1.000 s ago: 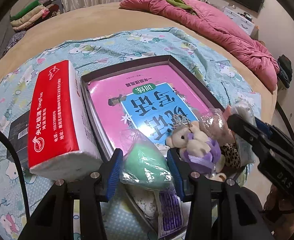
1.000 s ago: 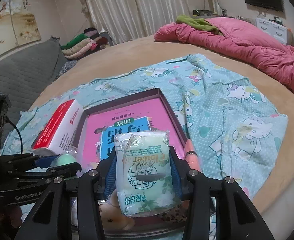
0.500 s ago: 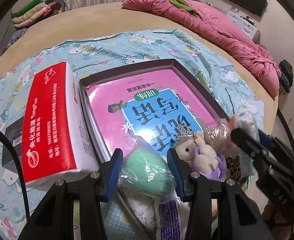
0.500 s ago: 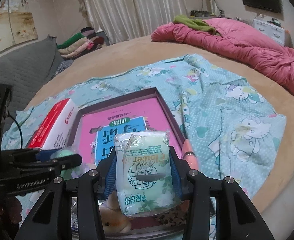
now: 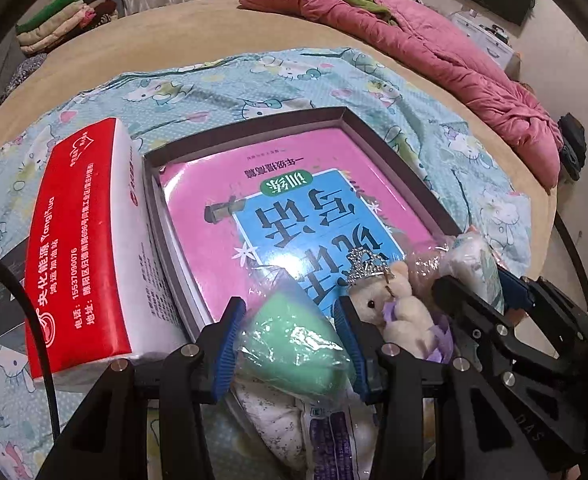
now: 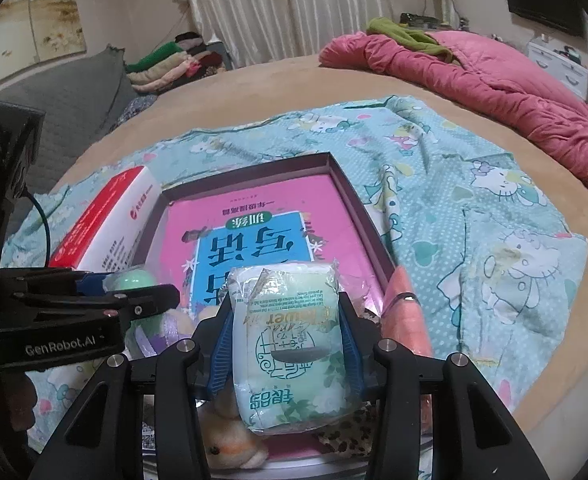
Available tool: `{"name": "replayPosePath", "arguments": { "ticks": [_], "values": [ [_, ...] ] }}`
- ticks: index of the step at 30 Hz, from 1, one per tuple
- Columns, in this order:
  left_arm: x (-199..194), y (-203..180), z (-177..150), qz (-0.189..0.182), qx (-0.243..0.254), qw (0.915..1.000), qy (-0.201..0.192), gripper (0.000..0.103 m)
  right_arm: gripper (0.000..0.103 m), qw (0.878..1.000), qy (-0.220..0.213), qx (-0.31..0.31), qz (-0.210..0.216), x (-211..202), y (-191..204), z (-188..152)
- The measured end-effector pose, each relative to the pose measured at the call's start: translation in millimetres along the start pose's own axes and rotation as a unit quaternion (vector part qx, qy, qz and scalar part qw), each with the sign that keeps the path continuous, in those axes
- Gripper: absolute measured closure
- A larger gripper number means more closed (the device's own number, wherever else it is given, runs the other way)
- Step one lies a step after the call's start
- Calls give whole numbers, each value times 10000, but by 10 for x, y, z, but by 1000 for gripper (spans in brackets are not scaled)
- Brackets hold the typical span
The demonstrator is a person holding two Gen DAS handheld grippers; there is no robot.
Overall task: Organize soft objects
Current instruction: 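Carry the green ball bag and wipes packet over the pink book tray, then lower both tools into the tray and open them to release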
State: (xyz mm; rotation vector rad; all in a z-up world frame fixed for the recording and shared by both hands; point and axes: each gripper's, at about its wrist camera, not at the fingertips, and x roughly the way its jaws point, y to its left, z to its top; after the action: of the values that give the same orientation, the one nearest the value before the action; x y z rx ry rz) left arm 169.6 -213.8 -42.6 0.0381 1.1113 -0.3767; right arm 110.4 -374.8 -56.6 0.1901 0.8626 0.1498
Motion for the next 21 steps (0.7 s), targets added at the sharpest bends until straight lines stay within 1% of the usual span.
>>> {"name": "replayPosePath", "arguments": {
  "ticks": [8, 21],
  "values": [
    [17, -18, -16, 31, 45, 10000, 27, 57, 52, 9999, -101, -49, -5, 10, 12, -19],
    [17, -25, -17, 48, 81, 10000, 13, 57, 50, 9996, -214, -71, 146, -28, 2, -23]
  ]
}}
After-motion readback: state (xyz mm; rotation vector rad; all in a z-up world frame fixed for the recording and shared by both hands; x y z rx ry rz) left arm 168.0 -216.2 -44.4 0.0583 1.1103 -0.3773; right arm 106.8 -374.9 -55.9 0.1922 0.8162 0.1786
